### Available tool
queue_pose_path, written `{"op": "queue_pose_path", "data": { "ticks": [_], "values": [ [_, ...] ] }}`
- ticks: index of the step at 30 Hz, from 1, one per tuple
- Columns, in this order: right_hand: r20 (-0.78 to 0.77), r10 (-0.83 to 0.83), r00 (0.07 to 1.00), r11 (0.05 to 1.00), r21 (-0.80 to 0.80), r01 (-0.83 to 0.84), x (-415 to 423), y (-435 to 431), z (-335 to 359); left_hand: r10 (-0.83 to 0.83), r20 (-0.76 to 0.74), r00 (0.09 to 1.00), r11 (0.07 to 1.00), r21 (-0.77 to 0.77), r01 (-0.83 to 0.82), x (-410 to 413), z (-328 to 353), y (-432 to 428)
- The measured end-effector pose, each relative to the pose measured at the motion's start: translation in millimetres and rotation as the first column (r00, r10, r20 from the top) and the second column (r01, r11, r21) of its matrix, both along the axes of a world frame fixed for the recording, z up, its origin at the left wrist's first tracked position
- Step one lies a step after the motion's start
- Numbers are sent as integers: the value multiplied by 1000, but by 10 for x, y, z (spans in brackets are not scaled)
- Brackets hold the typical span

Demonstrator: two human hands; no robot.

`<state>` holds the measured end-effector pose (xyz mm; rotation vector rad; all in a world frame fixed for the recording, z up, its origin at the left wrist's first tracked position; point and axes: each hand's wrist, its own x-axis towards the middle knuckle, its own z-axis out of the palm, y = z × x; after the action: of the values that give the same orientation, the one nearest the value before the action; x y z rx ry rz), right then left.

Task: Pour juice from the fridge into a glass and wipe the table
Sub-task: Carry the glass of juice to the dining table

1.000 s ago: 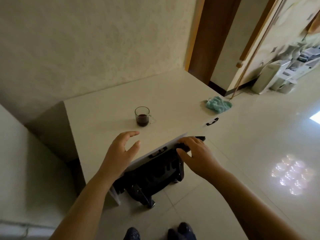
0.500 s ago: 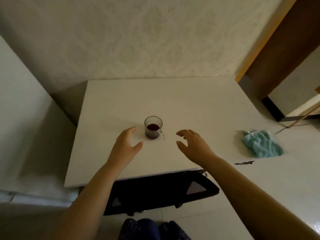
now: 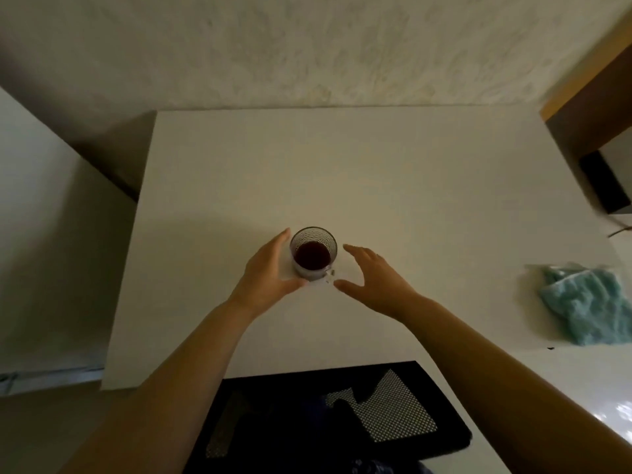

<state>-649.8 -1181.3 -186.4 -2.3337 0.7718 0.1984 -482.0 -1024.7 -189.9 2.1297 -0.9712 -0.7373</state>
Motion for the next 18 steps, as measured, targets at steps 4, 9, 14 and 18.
{"op": "queue_pose_path", "data": {
  "ticks": [4, 9, 14, 18],
  "values": [
    [19, 22, 1000, 996, 84, -24, 71, 94, -129, -85, -23, 996, 996, -23, 84, 142, -81, -53],
    [65, 32, 997, 983, 178, -44, 144, 156, -116, -162, -29, 986, 986, -42, 161, 233, -133, -130],
    [59, 9, 998, 978, 209, -21, 155, 212, -141, -174, -106, 979, 982, -87, 165, 210, -125, -158],
    [48, 4, 999, 978, 207, -14, 174, 205, -152, -107, -151, 983, 987, -138, 86, 142, -34, -140]
  ]
}}
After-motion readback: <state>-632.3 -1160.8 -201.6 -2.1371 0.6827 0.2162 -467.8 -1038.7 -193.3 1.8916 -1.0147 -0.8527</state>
